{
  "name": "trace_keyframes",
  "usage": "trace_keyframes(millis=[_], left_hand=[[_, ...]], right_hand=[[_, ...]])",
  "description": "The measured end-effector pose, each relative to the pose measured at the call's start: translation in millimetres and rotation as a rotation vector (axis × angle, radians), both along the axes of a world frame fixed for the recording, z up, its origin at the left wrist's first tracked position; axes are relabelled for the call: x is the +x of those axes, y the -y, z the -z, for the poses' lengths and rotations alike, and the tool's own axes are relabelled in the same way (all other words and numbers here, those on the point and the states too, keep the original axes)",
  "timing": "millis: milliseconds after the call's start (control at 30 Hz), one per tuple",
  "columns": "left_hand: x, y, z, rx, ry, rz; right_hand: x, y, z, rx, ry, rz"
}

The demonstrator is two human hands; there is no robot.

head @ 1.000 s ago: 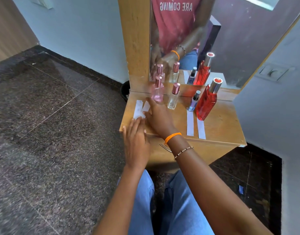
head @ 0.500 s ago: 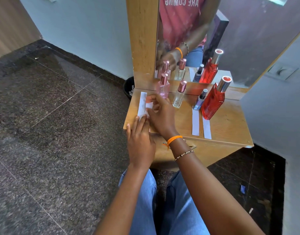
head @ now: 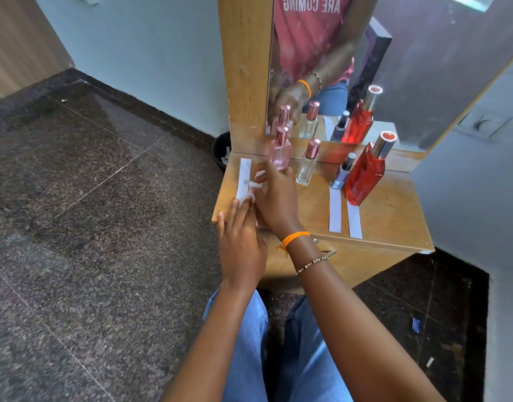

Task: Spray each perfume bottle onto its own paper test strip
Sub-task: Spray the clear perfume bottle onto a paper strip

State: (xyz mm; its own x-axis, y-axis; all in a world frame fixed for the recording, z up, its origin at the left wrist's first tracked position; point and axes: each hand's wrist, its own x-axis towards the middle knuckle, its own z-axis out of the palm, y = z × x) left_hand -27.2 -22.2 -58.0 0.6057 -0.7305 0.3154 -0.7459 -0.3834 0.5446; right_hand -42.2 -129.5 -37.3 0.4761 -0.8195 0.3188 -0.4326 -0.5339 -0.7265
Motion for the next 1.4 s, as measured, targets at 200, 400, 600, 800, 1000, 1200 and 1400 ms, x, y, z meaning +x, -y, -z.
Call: trace_keyframes(millis=[200, 400, 600, 800, 1000, 1200, 1400], left_hand=[[1, -1, -1, 0.004, -0.003, 0.007], [1, -1, -1, -0.011, -0.017, 0.012], [1, -1, -1, 0.004, -0.017, 0.015], [1, 0, 0, 0.003, -0.006, 0.009], [2, 0, 1, -0.004, 0.002, 0.007], [3, 0, 1, 0.019, 0.003, 0.018], [3, -2, 1, -0.009, -0.023, 0.048]], right_hand=[[-2, -6, -8, 0.369, 0.399, -0.024], [0, -5, -11, 0.322, 0.475, 0.097], [3, -4, -7, 0.289, 0.403, 0.193], [4, -2, 1, 0.112, 0.212, 0.142], [0, -4, -5, -0.054, 0.056, 0.185], [-4, -1, 0, -0.008, 0.115, 0.155], [-13, -5, -6, 0.223, 0.355, 0.084]])
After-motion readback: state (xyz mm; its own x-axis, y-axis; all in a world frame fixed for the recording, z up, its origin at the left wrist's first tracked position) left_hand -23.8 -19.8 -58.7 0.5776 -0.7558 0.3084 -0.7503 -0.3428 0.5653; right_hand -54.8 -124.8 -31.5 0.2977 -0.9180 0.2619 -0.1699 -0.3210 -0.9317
